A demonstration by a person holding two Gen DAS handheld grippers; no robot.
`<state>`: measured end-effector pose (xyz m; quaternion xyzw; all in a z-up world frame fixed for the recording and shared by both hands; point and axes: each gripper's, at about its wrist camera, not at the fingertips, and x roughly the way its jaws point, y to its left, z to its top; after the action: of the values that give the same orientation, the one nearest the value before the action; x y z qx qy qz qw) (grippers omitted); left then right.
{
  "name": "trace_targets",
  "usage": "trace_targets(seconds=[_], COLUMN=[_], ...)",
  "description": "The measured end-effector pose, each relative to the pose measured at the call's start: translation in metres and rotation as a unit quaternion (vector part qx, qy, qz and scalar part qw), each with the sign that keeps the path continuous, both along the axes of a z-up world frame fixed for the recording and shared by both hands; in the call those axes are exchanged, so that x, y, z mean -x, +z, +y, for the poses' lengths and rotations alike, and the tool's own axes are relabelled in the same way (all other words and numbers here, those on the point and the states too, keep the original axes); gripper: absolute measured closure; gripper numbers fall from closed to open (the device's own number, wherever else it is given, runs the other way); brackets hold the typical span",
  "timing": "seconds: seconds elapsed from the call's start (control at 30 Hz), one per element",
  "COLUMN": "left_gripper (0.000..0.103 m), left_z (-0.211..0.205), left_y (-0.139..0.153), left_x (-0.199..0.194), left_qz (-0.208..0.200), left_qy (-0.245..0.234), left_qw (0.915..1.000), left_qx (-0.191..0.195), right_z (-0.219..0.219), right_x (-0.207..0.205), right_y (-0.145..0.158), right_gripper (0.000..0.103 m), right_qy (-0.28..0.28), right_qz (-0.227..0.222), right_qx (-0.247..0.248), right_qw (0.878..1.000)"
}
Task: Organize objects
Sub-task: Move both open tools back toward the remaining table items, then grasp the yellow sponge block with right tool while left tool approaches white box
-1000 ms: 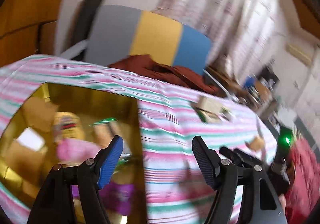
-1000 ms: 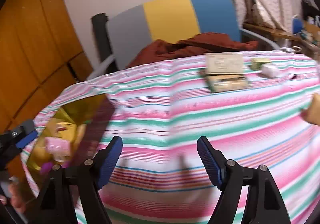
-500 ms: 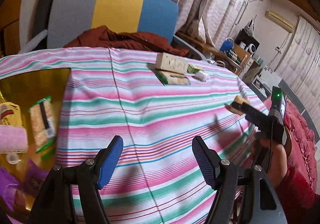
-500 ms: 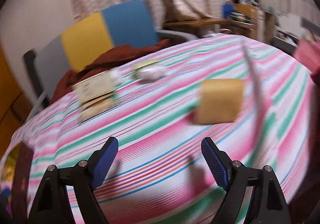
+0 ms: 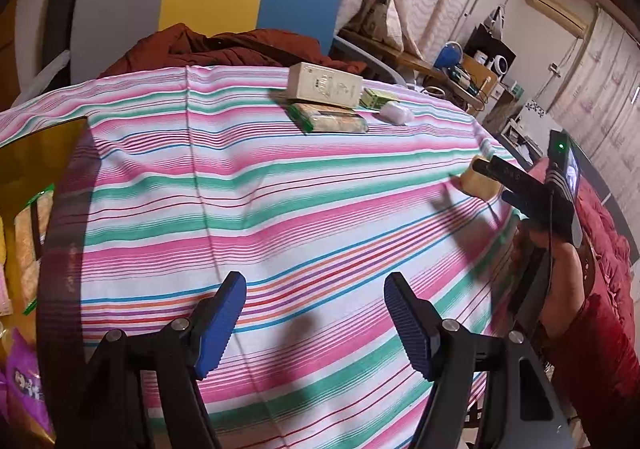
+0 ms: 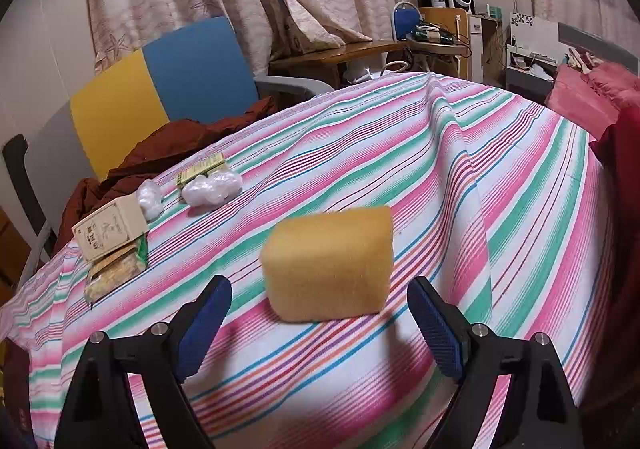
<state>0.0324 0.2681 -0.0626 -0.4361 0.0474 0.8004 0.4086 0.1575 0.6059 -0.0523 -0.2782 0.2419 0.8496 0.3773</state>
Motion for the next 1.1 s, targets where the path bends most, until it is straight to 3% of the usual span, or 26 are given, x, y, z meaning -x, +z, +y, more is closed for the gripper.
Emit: trace_targets(seconds=[0.37, 0.43, 0.5, 0.83, 1.1], left_gripper=[0.03, 0.03, 0.03, 0.028, 0.026], left_z=[0.016, 0.018, 0.02, 0.036, 0.079], left_y=[-0.003, -0.004, -0.007, -0.007, -0.009], left_x=[0.002, 0.002, 0.003, 0.025, 0.067], left_qz=[0.0, -0.003, -0.005, -0.011, -0.003], left_qy=[-0.013, -0.012, -0.012, 0.01, 0.026], left_qw=[0.9998, 0.9998, 0.9997, 0.9996, 0.9988], left_qx=[0.013, 0.016, 0.019, 0.024, 0.041], right_z=[0.011, 0.013, 0.013, -0.007, -0.006], right_x=[0.009, 0.012, 0.015, 0.025, 0.026], right_y=[-0.009, -0.011, -0.011, -0.004, -0.016], right_gripper=[0.014, 0.021, 0.037, 0.04, 0.04], right_qy=[-0.005, 0.0, 0.008, 0.056, 0.058], right_qz=[-0.015, -0.015, -0.019, 0.003, 0.011], right_qx=[0.005, 0.007, 0.005, -0.034, -0.013], right_qw=[1.0, 1.0, 1.0, 0.998, 0.998])
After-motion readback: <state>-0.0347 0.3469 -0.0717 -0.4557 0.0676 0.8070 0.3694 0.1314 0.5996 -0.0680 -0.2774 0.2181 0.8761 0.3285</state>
